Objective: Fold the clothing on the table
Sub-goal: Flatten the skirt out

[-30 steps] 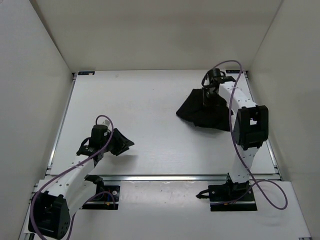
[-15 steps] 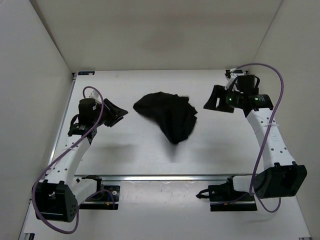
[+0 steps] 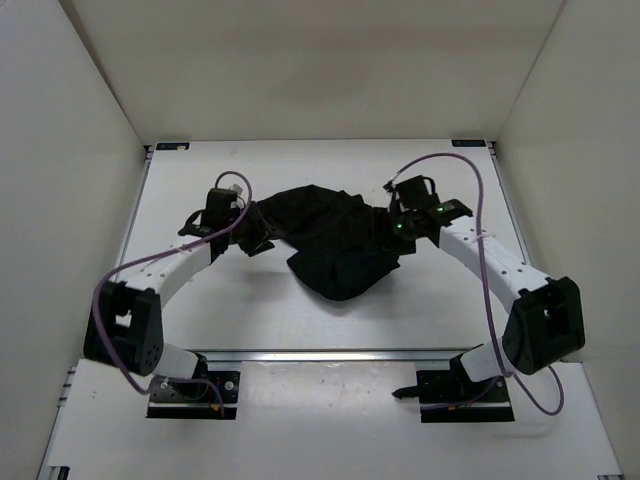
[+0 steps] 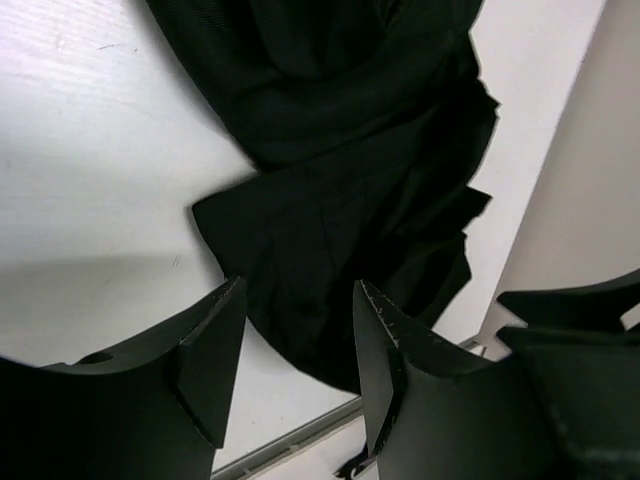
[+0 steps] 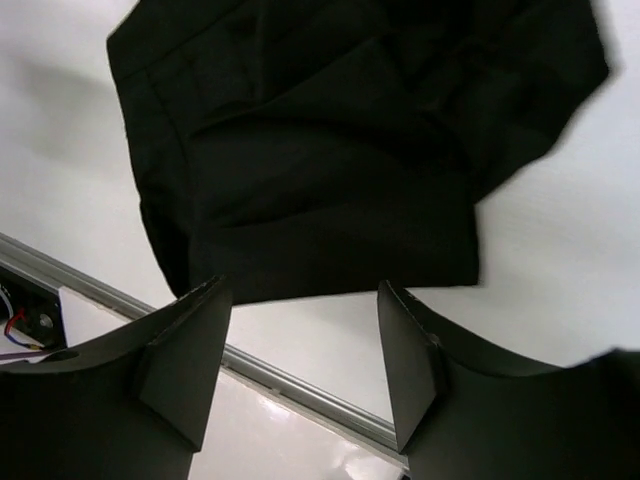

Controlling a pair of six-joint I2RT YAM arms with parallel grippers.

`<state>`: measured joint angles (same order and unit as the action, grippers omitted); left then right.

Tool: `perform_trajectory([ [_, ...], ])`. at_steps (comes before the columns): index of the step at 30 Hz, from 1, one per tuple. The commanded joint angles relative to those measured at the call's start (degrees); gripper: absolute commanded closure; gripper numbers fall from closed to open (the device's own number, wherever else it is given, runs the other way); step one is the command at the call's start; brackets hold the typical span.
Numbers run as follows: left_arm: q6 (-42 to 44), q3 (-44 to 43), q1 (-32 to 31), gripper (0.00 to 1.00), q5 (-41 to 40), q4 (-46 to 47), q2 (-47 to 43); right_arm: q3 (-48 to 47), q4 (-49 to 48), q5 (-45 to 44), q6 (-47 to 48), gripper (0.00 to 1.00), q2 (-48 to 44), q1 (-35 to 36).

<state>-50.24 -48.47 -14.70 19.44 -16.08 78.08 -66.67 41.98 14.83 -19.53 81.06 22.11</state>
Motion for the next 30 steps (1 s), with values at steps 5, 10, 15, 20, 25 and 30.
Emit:
perform_trajectory([
  [5, 2.5, -11.3, -3.7, 0.41, -1.6, -0.4, 16.7, 0.9, -8.7, -4.2, -9.6, 0.38, 7.9, 10.0],
  [10, 2.2, -13.3, -6.0, 0.41, -1.9, 1.0, 24.4, -1.5, -9.6, -6.9, -9.7, 0.37, 17.1, 11.4],
  [15, 0.9, -12.4, -5.9, 0.4, -1.9, 2.6, 25.2, -5.9, -7.1, -1.0, -5.8, 1.0, 18.6, 9.9],
  [20, 1.5, -16.7, -6.1, 0.39, -3.0, 1.0, 26.9, 7.3, -10.1, 12.4, -7.7, 1.0, 5.2, 1.2],
  [25, 0.7, -21.0, -8.8, 0.36, -4.9, -0.3, 31.2, 16.7, -10.3, 14.9, -5.0, 1.0, -1.0, -2.9],
  [30, -3.2, -21.8, -10.1, 0.33, -7.2, 1.0, 32.7, 17.9, -11.8, 15.2, -4.8, 1.0, -0.8, 1.1],
])
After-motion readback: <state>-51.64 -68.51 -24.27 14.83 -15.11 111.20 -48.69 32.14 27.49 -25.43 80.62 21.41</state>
